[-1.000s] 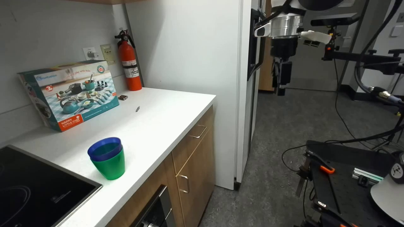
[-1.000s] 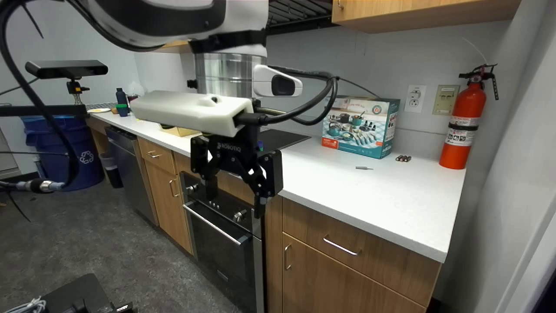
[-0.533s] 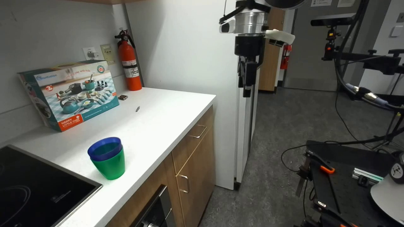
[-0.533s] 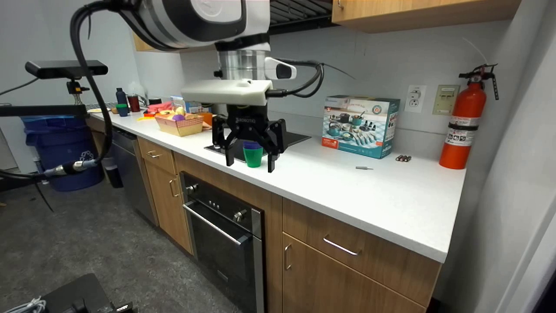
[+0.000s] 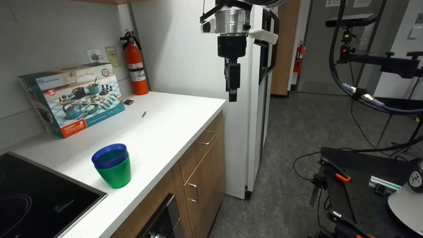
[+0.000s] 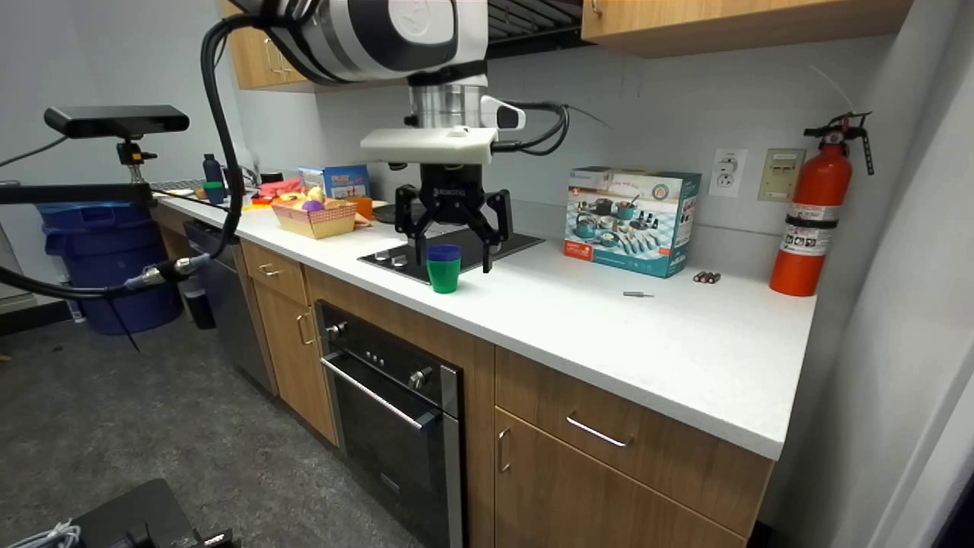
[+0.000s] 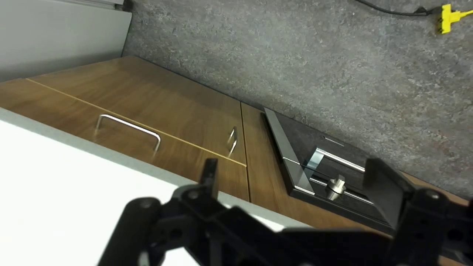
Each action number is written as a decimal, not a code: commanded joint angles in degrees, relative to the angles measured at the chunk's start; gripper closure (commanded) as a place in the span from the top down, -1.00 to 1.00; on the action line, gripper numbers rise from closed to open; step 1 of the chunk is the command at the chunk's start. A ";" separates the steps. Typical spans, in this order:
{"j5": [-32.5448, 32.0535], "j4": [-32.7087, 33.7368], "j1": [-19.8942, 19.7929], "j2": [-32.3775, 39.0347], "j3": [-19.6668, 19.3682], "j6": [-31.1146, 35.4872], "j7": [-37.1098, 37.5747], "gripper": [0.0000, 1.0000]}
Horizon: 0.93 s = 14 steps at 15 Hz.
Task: Move the cups to the right
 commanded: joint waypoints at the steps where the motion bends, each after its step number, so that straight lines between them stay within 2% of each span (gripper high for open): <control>1: 0.11 0.23 -1.30 0.06 1.29 -0.22 -0.08 1.00; 6: -0.43 0.14 -1.39 0.28 1.29 0.33 0.61 1.00; 10: 0.30 2.23 -0.93 3.48 2.12 6.17 -0.08 1.00; 14: 1.69 6.86 0.12 9.35 5.02 12.24 1.36 1.00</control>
